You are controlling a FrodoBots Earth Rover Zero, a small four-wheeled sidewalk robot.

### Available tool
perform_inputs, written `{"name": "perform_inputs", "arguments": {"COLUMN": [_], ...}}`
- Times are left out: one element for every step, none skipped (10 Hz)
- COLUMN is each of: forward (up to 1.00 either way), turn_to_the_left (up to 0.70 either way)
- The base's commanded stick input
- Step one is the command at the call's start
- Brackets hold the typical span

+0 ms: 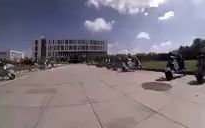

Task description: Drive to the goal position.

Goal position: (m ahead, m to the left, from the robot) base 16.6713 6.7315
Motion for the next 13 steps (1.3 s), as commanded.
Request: {"name": "perform_inputs", "arguments": {"forward": [0.7,0.7,0.7,0.7,0.7,0.7,0.7,0.7,0.7,0.7,0.7,0.7,0.7], "turn_to_the_left": [0.0,0.0,0.0,0.0,0.0,0.0,0.0,0.0,0.0,0.0,0.0,0.0,0.0]}}
